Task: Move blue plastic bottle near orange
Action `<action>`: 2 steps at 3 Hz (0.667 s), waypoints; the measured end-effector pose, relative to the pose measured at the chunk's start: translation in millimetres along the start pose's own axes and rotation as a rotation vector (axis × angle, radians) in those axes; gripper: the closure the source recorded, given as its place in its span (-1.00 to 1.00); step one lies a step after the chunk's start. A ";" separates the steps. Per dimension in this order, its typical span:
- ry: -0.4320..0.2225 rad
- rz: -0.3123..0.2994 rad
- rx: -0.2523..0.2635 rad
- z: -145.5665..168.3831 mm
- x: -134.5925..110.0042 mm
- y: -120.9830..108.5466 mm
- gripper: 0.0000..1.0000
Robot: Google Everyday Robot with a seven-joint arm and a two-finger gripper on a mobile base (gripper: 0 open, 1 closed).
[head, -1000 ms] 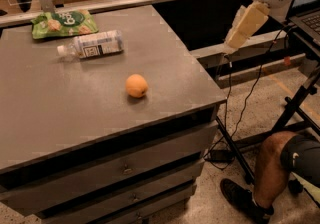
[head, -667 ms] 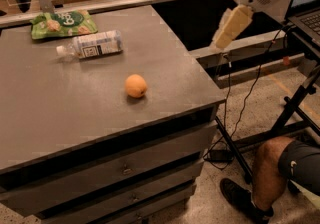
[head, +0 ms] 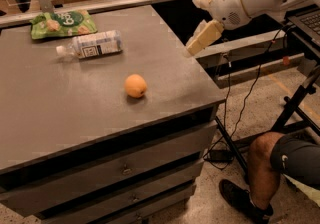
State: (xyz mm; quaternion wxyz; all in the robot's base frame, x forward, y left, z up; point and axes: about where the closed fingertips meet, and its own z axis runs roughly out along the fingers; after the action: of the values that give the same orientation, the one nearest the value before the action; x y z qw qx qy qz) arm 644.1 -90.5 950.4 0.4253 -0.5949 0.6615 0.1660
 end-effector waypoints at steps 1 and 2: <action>0.001 0.000 -0.002 0.1 0.2 0.4 -1.00; -0.045 -0.001 0.001 14.5 -4.0 -4.8 -1.00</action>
Offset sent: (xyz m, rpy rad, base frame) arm 0.0485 0.0532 -0.0147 0.2151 -0.0710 0.0522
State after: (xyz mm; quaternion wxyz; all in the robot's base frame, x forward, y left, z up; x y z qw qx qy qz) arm 653.6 -78.5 946.4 0.4403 -0.5912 0.6516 0.1789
